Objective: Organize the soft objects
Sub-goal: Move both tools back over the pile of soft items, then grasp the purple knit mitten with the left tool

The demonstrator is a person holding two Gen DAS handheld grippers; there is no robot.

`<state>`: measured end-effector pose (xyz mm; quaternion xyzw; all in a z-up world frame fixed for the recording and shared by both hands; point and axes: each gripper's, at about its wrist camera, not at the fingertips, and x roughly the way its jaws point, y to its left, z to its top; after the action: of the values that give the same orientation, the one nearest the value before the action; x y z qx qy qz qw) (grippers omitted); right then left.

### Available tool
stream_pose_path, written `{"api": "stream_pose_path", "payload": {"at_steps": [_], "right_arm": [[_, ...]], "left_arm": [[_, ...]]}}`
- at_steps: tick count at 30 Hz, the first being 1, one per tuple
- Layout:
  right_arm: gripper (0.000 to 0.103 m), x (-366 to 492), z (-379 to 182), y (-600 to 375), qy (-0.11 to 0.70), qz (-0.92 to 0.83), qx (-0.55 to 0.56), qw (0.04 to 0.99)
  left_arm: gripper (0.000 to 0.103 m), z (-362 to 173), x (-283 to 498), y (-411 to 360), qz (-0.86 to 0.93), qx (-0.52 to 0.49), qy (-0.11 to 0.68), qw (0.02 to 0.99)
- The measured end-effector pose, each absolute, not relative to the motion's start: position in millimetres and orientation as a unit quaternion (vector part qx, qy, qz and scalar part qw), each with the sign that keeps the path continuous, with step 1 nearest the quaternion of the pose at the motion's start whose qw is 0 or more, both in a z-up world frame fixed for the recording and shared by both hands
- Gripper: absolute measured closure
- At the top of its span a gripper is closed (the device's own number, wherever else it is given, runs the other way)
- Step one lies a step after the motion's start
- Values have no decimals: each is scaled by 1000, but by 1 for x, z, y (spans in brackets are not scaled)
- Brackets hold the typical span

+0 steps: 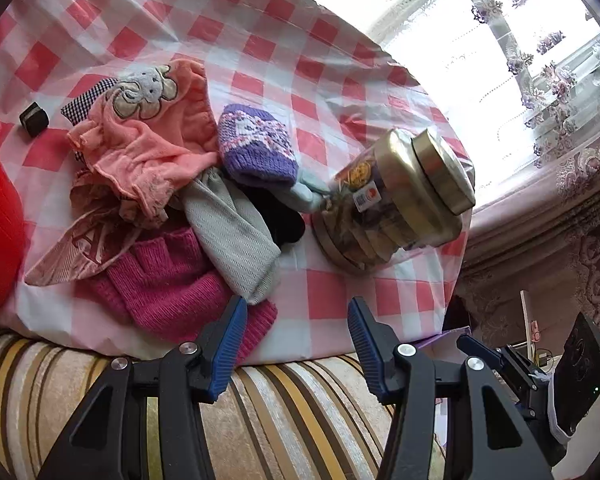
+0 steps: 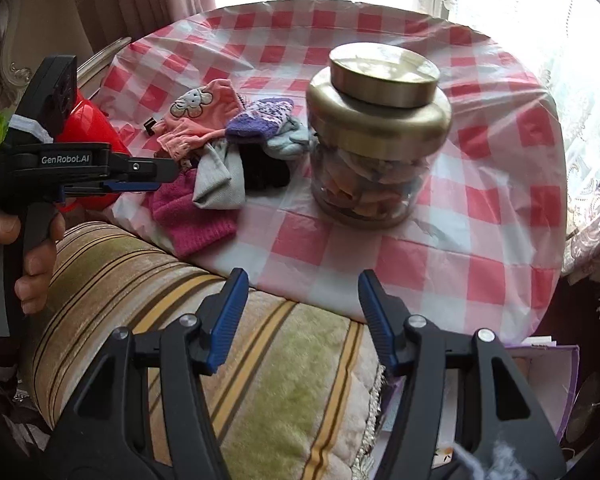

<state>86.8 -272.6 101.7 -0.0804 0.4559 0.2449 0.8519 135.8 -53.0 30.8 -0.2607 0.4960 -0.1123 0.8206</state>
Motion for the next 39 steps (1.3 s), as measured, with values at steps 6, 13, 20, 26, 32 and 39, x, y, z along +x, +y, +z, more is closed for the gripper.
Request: {"api": "stream_pose_path", "payload": {"at_steps": [6, 13, 20, 26, 32, 39], "right_arm": [[42, 97, 104, -228, 431, 260, -131, 854], [42, 104, 98, -173, 352, 254, -254, 864], [42, 112, 78, -132, 264, 243, -391, 847], [42, 127, 65, -121, 253, 250, -418, 836], [42, 142, 52, -116, 257, 248, -428, 831], [42, 160, 44, -107, 271, 253, -421, 828]], "left_arm": [[49, 36, 160, -39, -102, -248, 484, 833], [49, 35, 209, -26, -97, -230, 481, 840], [49, 16, 257, -19, -95, -218, 497, 835], [36, -4, 287, -28, -95, -190, 521, 827], [67, -19, 303, -36, -103, -155, 529, 828], [80, -17, 300, -25, -112, -154, 509, 839]]}}
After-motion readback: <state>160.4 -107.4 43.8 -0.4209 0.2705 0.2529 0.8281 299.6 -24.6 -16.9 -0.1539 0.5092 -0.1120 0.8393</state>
